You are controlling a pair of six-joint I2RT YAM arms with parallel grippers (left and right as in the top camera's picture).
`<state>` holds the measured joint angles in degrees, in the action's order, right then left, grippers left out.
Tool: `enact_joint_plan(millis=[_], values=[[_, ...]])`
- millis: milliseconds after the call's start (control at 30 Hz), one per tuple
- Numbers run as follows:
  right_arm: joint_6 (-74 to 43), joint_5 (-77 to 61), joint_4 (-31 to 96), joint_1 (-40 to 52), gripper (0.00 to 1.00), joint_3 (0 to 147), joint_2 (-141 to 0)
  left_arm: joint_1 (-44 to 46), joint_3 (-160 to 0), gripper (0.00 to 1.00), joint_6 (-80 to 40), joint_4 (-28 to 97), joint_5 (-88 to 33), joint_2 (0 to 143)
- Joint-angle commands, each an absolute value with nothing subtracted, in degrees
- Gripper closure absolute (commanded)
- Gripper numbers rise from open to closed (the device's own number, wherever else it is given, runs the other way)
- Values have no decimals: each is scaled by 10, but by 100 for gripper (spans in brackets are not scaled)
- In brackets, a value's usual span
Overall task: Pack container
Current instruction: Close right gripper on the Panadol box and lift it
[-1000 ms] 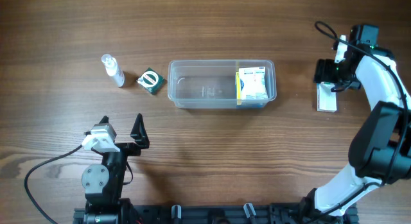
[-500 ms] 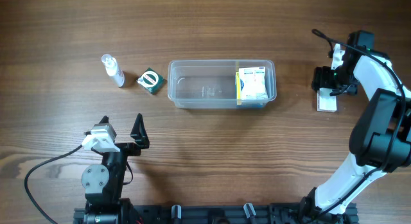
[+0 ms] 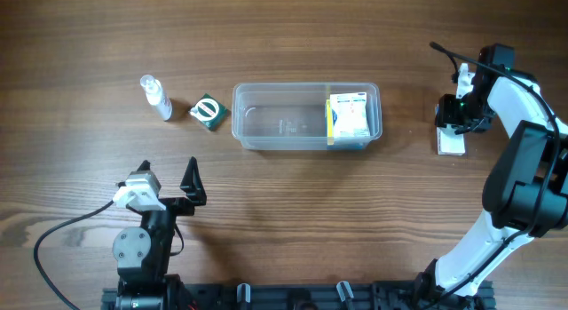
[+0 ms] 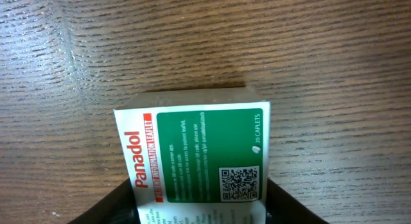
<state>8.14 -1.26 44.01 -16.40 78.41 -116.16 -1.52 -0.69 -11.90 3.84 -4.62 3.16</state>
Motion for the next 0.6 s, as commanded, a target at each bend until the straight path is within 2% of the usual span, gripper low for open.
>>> enact_joint_plan(millis=[0, 567], values=[[73, -27, 437, -164, 50, 771, -1169, -19, -3, 0, -124, 39, -53, 32], [54, -78, 444, -144, 55, 806, -1148, -19, -3, 0, -124, 39, -53, 32]])
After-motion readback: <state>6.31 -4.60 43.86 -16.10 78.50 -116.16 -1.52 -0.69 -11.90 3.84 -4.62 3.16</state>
